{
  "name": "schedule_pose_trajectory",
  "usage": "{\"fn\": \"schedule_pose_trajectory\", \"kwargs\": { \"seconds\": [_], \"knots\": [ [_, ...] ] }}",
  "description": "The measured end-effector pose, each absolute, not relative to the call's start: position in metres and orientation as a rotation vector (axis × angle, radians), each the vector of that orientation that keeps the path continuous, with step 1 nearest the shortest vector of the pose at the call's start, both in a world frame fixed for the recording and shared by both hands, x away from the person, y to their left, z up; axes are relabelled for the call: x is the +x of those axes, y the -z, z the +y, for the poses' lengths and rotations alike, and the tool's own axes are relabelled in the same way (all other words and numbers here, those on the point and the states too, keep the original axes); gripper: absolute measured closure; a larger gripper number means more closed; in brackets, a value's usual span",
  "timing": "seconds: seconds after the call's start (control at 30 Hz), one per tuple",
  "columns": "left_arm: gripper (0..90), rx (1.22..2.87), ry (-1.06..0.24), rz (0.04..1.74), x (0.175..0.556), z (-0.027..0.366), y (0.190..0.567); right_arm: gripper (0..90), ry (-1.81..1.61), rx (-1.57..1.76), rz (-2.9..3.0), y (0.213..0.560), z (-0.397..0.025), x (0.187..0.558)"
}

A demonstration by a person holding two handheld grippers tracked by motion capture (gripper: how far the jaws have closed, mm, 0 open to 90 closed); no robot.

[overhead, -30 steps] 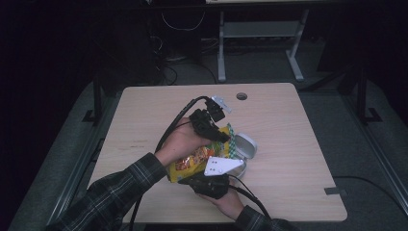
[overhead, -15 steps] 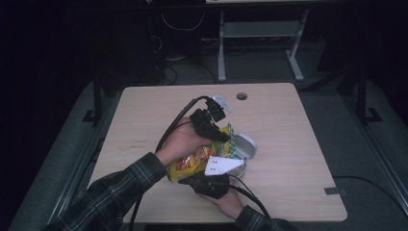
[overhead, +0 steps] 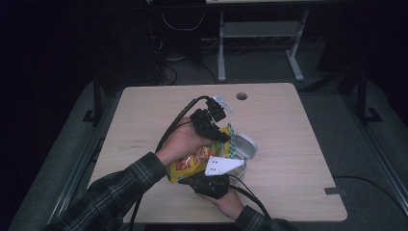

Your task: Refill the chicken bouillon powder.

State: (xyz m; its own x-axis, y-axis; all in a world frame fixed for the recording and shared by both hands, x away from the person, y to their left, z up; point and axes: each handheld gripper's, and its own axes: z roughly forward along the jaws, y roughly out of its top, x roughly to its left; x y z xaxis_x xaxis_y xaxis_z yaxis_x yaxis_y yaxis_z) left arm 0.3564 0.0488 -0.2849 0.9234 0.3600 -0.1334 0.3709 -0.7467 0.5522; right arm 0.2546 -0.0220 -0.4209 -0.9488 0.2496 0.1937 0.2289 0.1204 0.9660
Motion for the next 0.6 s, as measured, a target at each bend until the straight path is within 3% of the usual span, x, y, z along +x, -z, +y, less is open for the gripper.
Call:
{"fn": "schedule_pose_trajectory", "kwargs": {
  "seconds": [0.6],
  "knots": [
    [90.0,2.487,0.031,0.524,0.3562,0.048,0.2848,90.0,-2.018,0.499,2.335,0.4208,-0.0221,0.2545]
  ]
}}
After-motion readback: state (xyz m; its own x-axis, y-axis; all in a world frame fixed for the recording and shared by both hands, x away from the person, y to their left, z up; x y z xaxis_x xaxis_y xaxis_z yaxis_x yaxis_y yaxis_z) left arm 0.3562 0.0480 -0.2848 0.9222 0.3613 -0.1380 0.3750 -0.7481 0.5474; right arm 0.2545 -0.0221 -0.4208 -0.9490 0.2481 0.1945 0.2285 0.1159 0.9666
